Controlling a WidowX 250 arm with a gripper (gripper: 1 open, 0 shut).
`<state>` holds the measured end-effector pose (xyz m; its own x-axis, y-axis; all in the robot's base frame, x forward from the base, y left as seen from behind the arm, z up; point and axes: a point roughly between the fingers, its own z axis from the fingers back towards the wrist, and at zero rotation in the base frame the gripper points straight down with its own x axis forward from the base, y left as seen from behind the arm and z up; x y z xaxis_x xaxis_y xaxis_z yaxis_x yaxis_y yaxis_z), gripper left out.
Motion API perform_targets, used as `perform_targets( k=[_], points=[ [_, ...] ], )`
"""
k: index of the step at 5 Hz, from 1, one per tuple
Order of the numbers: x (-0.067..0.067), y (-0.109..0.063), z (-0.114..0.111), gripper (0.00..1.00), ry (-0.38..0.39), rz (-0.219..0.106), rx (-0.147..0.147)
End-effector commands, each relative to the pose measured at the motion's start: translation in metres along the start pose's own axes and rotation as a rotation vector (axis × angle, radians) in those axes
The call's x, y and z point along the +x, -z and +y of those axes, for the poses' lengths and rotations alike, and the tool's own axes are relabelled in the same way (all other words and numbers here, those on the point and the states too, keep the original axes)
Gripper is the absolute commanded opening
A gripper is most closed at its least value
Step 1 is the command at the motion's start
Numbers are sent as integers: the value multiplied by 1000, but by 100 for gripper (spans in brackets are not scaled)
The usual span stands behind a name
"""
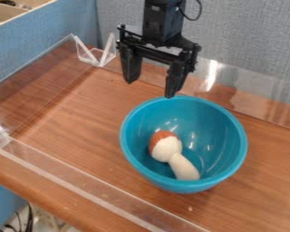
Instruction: Remove the mushroom from inside the blue bowl and put it on the table
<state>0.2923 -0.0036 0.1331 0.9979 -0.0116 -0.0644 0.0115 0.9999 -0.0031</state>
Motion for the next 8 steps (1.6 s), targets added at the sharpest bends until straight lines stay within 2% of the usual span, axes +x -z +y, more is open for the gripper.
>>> perform_targets(
  k=[1,3,4,8],
  points=[
    [-4,12,-8,100,-37,-10,-21],
    [-9,62,-25,100,-107,-24,-67],
    [-6,83,-31,100,-112,-26,-83],
    [1,103,-36,100,-120,-24,-104]
  ],
)
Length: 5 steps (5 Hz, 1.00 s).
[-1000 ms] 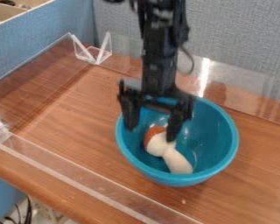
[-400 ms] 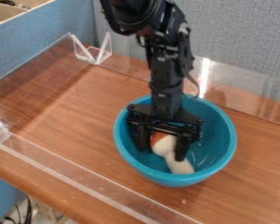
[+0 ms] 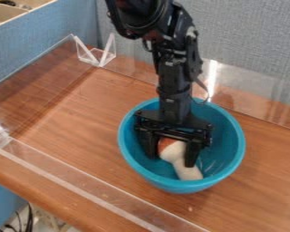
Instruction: Remove the mushroom from inside the blue bowl and put it on the table
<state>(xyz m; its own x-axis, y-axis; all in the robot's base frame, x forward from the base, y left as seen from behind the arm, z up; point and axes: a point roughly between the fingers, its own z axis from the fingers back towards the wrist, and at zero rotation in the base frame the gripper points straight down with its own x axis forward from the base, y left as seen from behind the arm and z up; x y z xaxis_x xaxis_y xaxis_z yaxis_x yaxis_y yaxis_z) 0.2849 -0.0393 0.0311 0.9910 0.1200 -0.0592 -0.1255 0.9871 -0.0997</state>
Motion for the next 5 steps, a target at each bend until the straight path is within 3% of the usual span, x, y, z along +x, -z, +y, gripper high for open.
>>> perform_targets(
  k=[1,2,3,5],
  points=[
    [3,6,-1,100,9,-9,-3],
    [4,10,0,100,3,-6,-6],
    [4,15,1,0,-2,-3,-7],
    [3,18,2,0,-4,0,-15]
  ],
)
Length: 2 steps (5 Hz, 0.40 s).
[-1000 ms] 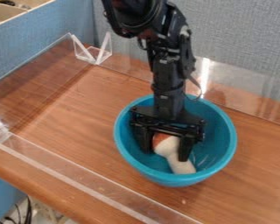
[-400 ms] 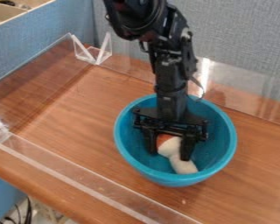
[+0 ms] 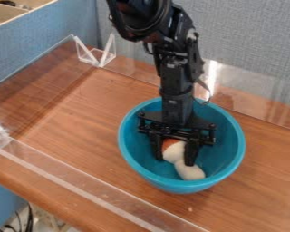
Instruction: Remove the mushroom from inside the blue bowl and put it on the table
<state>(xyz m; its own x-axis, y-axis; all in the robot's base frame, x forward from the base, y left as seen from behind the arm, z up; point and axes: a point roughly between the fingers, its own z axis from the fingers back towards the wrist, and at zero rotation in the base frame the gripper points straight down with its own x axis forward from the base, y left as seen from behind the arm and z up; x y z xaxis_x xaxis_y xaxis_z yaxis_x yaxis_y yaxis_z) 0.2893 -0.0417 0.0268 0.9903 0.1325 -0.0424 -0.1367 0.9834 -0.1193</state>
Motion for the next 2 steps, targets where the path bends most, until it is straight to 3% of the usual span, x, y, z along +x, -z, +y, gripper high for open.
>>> perform_targets(
  k=[1,2],
  points=[
    [-2,14,5,0,6,19,1],
    [-3,15,6,0,4,19,-4]
  ],
)
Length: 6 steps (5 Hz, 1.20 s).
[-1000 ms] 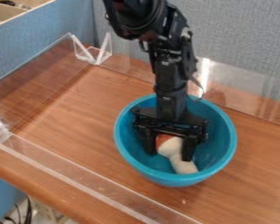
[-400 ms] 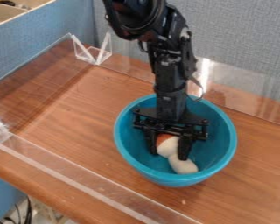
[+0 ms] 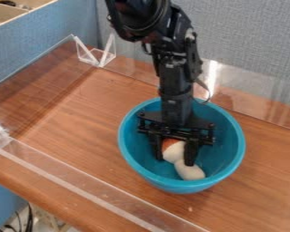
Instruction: Remove the mushroom from inside the blue bowl and put it on the table
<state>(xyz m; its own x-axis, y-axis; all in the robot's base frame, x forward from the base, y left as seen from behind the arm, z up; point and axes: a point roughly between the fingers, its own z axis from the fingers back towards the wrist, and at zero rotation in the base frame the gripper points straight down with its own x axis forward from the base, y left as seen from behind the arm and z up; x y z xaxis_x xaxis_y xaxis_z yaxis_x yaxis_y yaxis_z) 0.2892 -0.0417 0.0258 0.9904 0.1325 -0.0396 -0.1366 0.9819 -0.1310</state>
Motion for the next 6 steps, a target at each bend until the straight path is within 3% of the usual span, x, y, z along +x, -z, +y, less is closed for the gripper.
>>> perform_targets(
  k=[1,6],
  points=[
    [-4,15,7,0,2,23,3],
    [-7,15,10,0,2,29,-12]
  ],
)
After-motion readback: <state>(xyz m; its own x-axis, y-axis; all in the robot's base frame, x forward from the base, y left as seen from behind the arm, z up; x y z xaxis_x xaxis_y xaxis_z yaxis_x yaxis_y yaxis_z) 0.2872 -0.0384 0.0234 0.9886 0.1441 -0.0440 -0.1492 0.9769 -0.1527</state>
